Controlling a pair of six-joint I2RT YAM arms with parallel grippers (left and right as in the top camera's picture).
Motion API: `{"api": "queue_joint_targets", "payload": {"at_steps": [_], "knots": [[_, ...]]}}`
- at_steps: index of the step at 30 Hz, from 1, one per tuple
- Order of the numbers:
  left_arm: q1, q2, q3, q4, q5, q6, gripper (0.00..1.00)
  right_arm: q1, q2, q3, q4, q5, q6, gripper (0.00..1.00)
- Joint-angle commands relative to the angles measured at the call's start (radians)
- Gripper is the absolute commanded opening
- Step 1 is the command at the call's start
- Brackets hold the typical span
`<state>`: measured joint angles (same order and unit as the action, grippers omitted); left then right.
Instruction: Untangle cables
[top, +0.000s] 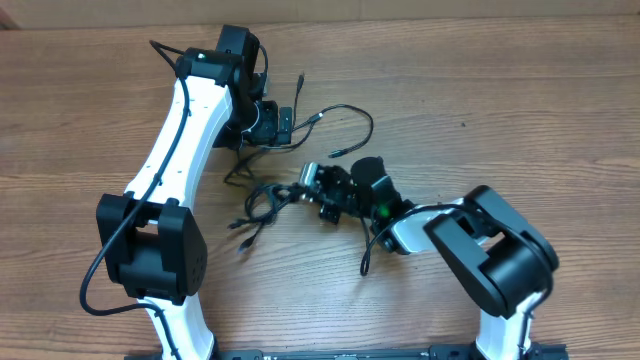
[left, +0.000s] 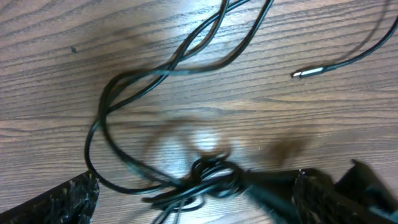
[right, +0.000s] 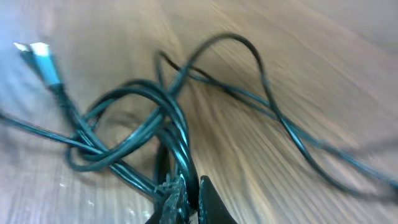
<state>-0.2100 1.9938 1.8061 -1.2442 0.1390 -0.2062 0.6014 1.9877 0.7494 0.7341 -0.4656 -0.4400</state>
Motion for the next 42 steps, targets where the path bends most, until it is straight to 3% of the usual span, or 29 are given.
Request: {"api": "queue_joint_targets", "payload": {"at_steps": [1, 8, 14, 23, 25, 28, 31, 35, 42], "knots": [[0.0, 0.0, 0.02, 0.0, 0.008, 0.012, 1.0, -0.084, -0.152, 0.005, -0.113, 0.106, 0.139, 0.04], [0.0, 0.0, 0.02, 0.0, 0.008, 0.012, 1.0, -0.13, -0.383, 0.005, -0.396, 0.319, 0.349, 0.04], [0.0, 0.0, 0.02, 0.0, 0.008, 0.012, 1.0, -0.13, -0.512, 0.005, -0.62, 0.348, 0.539, 0.04], [0.0, 0.0, 0.02, 0.0, 0.008, 0.012, 1.0, -0.131, -0.521, 0.005, -0.737, 0.41, 0.536, 0.04], [0.0, 0.0, 0.02, 0.0, 0.008, 0.012, 1.0, -0.13, -0.521, 0.005, -0.74, 0.413, 0.537, 0.21], [0.0, 0.0, 0.02, 0.0, 0.008, 0.012, 1.0, -0.13, -0.515, 0.005, -0.744, 0.412, 0.537, 0.71], [0.0, 0.0, 0.02, 0.0, 0.008, 0.012, 1.0, -0.13, -0.502, 0.004, -0.747, 0.372, 0.537, 0.94], [0.0, 0.0, 0.02, 0.0, 0.008, 0.012, 1.0, -0.13, -0.5, 0.004, -0.746, 0.33, 0.537, 1.0], [0.0, 0.0, 0.02, 0.0, 0.008, 0.012, 1.0, -0.13, -0.5, 0.003, -0.747, 0.331, 0.537, 1.0]]}}
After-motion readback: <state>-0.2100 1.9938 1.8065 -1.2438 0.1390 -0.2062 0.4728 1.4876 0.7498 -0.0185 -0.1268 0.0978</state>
